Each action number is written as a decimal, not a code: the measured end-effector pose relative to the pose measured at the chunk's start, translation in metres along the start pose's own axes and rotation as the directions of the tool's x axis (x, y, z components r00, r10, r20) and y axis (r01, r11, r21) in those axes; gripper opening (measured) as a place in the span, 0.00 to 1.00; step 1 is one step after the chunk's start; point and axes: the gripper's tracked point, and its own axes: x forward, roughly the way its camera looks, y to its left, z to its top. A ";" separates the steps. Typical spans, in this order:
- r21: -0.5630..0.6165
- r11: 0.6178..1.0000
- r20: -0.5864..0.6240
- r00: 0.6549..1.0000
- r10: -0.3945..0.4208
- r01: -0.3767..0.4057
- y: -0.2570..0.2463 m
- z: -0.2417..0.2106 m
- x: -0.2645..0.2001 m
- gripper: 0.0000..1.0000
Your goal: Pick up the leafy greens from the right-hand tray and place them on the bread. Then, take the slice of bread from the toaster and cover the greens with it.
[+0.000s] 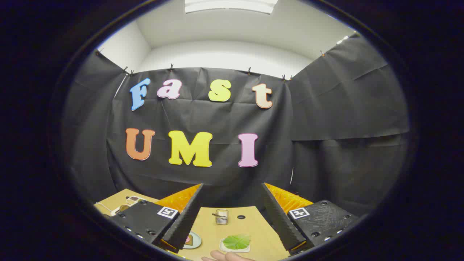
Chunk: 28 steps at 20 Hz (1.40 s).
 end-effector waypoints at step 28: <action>-0.020 0.995 -0.503 0.861 0.078 -0.102 -0.100 -0.296 0.170 0.95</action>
